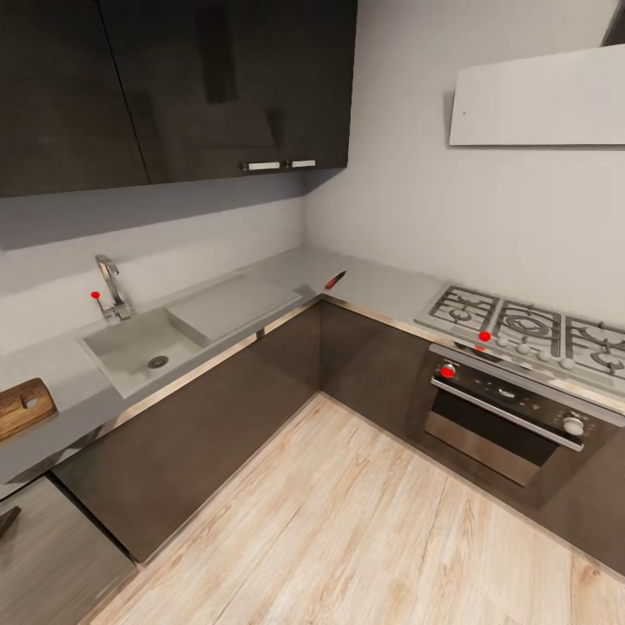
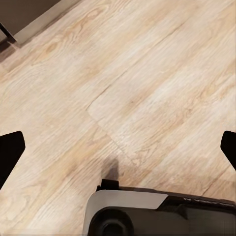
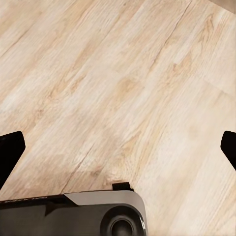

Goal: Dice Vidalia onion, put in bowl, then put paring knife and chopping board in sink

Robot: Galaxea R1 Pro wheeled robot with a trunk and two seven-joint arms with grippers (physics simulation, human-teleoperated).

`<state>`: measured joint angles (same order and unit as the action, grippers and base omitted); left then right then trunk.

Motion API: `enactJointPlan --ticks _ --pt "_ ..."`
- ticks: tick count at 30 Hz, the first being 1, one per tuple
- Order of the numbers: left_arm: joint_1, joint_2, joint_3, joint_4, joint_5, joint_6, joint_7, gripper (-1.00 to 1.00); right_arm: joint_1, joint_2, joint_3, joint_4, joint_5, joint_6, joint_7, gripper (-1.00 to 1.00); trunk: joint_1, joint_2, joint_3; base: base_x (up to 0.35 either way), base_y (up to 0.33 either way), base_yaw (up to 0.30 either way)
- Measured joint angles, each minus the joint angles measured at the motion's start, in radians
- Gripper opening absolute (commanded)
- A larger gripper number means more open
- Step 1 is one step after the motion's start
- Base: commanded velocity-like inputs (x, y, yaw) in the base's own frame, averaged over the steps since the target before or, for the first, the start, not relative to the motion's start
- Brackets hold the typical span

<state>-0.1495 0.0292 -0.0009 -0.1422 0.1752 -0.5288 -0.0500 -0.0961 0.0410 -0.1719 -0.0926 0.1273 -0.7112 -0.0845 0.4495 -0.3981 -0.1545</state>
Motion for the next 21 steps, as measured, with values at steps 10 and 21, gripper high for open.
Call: enactJointPlan --ticks 10,21 --pt "0.000 0.000 -0.001 0.000 -0.002 0.007 -0.001 1.00 -0.001 0.008 0.000 0.000 -0.001 0.000 0.005 1.00 0.000 0.000 0.000 0.000 0.000 0.000" --pt "0.000 0.000 0.000 0.000 -0.002 0.006 -0.002 1.00 0.000 0.005 0.000 0.000 0.000 0.000 0.001 1.00 0.000 0.000 0.000 0.000 0.000 0.000"
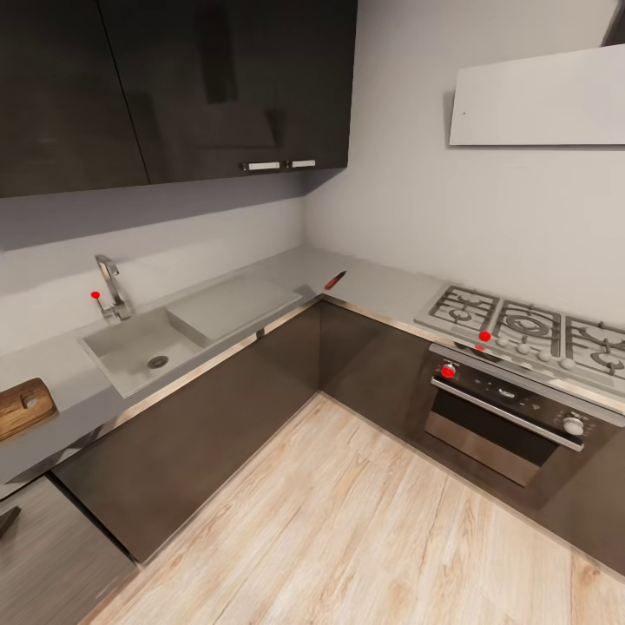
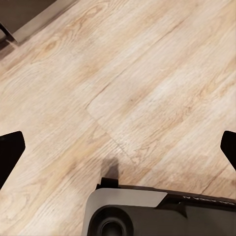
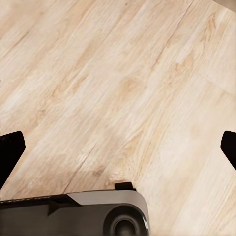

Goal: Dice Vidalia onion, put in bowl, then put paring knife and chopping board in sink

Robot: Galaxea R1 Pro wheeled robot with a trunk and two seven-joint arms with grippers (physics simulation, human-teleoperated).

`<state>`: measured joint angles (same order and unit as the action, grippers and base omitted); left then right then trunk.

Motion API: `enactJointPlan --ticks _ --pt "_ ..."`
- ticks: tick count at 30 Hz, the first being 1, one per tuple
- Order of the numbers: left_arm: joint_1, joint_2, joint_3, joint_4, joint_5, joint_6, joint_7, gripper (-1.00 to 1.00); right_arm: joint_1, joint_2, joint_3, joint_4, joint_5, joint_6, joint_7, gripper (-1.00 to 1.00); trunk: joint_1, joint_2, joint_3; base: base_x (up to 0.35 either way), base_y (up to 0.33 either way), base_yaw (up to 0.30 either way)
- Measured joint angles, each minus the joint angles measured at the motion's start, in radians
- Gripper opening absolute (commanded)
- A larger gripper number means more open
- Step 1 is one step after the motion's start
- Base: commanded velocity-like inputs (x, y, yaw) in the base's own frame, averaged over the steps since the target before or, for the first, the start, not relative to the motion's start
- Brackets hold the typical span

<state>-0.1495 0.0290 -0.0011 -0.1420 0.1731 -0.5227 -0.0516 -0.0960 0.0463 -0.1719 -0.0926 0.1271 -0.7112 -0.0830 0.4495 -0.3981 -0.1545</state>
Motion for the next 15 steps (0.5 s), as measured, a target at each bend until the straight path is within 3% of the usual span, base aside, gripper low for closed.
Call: enactJointPlan --ticks 12,15 --pt "0.000 0.002 0.000 -0.002 0.001 -0.003 -0.001 1.00 -0.001 -0.005 -0.001 0.000 0.000 0.000 -0.001 1.00 0.000 0.000 0.000 0.000 0.000 0.000" --pt "0.000 0.013 0.001 -0.007 0.003 -0.005 -0.001 1.00 0.000 -0.001 0.000 0.000 0.000 0.000 0.000 1.00 0.000 0.000 0.000 0.000 0.000 0.000"
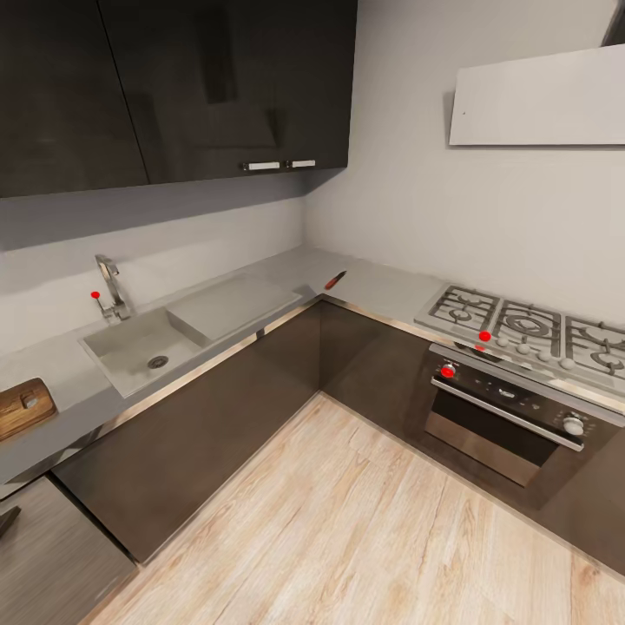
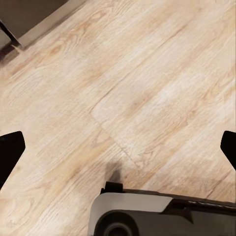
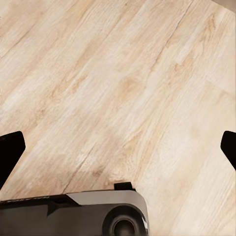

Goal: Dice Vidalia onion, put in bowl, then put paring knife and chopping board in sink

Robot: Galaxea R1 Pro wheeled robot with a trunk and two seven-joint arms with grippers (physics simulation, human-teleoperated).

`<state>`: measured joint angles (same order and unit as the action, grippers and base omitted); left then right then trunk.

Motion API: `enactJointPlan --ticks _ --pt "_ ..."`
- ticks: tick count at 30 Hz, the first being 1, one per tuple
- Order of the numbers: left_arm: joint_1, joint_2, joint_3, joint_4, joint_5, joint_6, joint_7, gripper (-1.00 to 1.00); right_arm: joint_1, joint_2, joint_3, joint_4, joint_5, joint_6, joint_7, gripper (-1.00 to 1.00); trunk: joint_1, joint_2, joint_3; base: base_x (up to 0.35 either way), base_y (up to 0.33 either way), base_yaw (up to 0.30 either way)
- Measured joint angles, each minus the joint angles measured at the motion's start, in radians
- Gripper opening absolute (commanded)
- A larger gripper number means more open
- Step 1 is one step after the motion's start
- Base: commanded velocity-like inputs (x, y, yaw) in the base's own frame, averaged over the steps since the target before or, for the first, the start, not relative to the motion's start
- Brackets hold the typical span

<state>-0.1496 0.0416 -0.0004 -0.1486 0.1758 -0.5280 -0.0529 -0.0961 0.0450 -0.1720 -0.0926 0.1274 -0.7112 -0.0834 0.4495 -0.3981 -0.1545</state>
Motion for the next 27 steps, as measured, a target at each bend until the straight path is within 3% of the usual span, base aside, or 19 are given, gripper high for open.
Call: enactJointPlan --ticks 3,6,13,19,22,27 --pt "0.000 0.014 -0.001 -0.015 0.001 0.003 0.000 1.00 0.000 0.001 0.000 0.000 0.000 0.000 0.000 1.00 0.000 0.000 0.000 0.000 0.000 0.000" --pt "0.000 0.022 -0.003 -0.090 0.004 0.015 0.002 1.00 0.000 0.000 -0.001 0.000 0.000 0.000 0.000 1.00 0.000 0.000 0.000 0.000 0.000 0.000" --pt "0.028 0.023 -0.003 -0.363 0.031 0.169 0.002 1.00 0.000 -0.003 0.000 0.000 0.000 0.000 0.000 1.00 0.000 0.000 0.000 0.000 0.000 0.000" --pt "0.164 0.030 -0.001 -0.673 0.070 0.206 0.000 1.00 -0.001 -0.002 0.000 0.000 0.000 0.000 0.000 1.00 0.000 0.000 0.000 0.000 0.000 0.000" --pt "0.223 0.034 0.002 -0.785 0.079 0.227 0.000 1.00 -0.001 -0.002 0.000 0.000 0.000 0.000 -0.001 1.00 0.000 0.000 0.000 0.000 0.000 0.000" --pt "0.385 0.041 0.003 -1.062 0.083 0.272 0.000 1.00 0.000 -0.002 0.000 0.000 0.000 0.000 0.000 1.00 0.000 0.000 0.000 0.000 0.000 0.000"
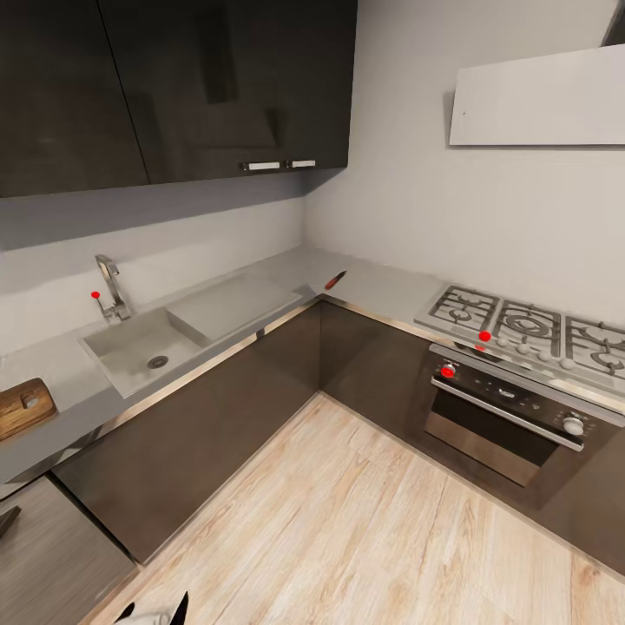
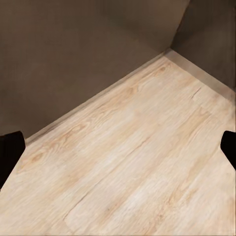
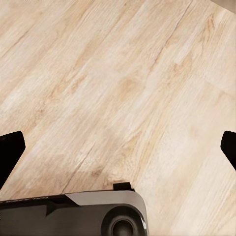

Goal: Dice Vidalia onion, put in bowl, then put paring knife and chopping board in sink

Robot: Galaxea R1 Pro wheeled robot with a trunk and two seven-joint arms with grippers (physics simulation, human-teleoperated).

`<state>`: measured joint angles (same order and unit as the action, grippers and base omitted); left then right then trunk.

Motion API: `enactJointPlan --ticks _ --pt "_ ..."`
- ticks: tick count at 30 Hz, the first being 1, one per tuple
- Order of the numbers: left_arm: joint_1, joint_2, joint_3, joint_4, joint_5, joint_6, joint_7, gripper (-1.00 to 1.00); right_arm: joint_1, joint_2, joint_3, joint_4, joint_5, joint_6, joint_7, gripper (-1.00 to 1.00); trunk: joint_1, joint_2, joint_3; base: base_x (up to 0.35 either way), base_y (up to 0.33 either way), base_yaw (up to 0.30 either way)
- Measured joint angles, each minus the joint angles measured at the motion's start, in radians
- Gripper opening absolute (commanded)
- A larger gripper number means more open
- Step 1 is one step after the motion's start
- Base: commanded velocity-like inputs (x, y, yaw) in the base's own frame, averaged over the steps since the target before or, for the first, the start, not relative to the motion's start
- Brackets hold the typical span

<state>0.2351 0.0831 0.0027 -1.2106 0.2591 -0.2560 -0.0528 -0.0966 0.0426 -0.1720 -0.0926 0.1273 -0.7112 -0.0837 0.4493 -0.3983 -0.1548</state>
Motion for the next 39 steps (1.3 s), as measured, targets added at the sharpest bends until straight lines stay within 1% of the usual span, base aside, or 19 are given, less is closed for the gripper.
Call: enactJointPlan --ticks 1,2,5,7,11,13,14,15,22,31,33,35,37,39 --pt "0.013 0.000 0.000 -0.019 0.000 0.001 0.000 1.00 0.000 0.000 0.000 0.000 0.000 0.000 0.000 1.00 0.000 0.000 0.000 0.000 0.000 0.000" --pt "0.049 0.000 0.000 -0.074 0.001 0.004 0.000 1.00 0.000 0.000 0.000 0.000 0.000 0.000 0.000 1.00 0.000 0.000 0.000 0.000 0.000 0.000" --pt "0.069 0.001 0.000 -0.097 0.004 0.004 0.000 1.00 0.000 0.000 0.000 0.000 0.000 0.000 0.000 1.00 0.000 0.000 0.000 0.000 0.000 0.000" --pt "0.077 0.002 0.001 -0.083 0.005 0.001 0.000 1.00 0.000 0.000 0.000 0.000 0.000 0.000 0.001 1.00 0.000 0.000 0.000 0.000 0.000 0.000" --pt "0.082 0.016 0.005 -0.005 0.004 -0.011 -0.001 1.00 0.000 0.000 0.000 0.000 0.000 0.000 0.000 1.00 0.000 0.000 0.000 0.000 0.000 0.000" --pt "0.082 0.033 0.006 0.029 0.004 -0.024 -0.001 1.00 0.001 0.000 0.000 0.000 0.000 0.000 0.000 1.00 0.000 0.000 0.000 0.000 0.000 0.000" --pt "0.083 0.059 0.006 0.063 0.006 -0.041 -0.001 1.00 0.000 0.000 0.000 0.000 0.000 0.000 0.000 1.00 0.000 0.000 0.000 0.000 0.000 0.000" --pt "0.083 0.065 0.006 0.075 0.006 -0.045 0.000 1.00 0.000 0.000 0.000 0.000 0.000 0.000 0.000 1.00 0.000 0.000 0.000 0.000 0.000 0.000" --pt "0.084 0.073 0.005 0.123 0.007 -0.051 0.000 1.00 0.000 0.000 0.000 0.000 0.000 0.000 0.000 1.00 0.000 0.000 0.000 0.000 0.000 0.000" --pt "0.084 0.068 0.002 0.170 0.007 -0.047 0.000 1.00 0.000 0.000 0.000 0.000 0.000 0.000 0.001 1.00 0.000 0.000 0.000 0.000 0.000 0.000" --pt "0.084 0.059 0.002 0.195 0.006 -0.047 0.000 1.00 0.000 0.000 0.000 0.000 0.000 0.000 0.001 1.00 0.000 0.000 0.000 0.000 0.000 0.000" --pt "0.084 0.038 0.004 0.229 0.004 -0.048 -0.001 1.00 0.000 0.000 0.000 0.000 -0.001 0.000 0.003 1.00 0.000 0.000 0.000 0.000 0.000 0.000" --pt "0.084 0.016 0.005 0.253 0.001 -0.049 0.000 1.00 0.000 0.005 0.000 0.000 -0.001 0.000 0.005 1.00 0.000 0.000 0.000 0.000 0.000 0.000" --pt "0.084 0.009 0.006 0.263 0.001 -0.049 0.000 1.00 0.000 0.009 0.000 0.000 -0.001 -0.001 0.005 1.00 0.000 0.000 0.000 0.000 0.000 0.000"
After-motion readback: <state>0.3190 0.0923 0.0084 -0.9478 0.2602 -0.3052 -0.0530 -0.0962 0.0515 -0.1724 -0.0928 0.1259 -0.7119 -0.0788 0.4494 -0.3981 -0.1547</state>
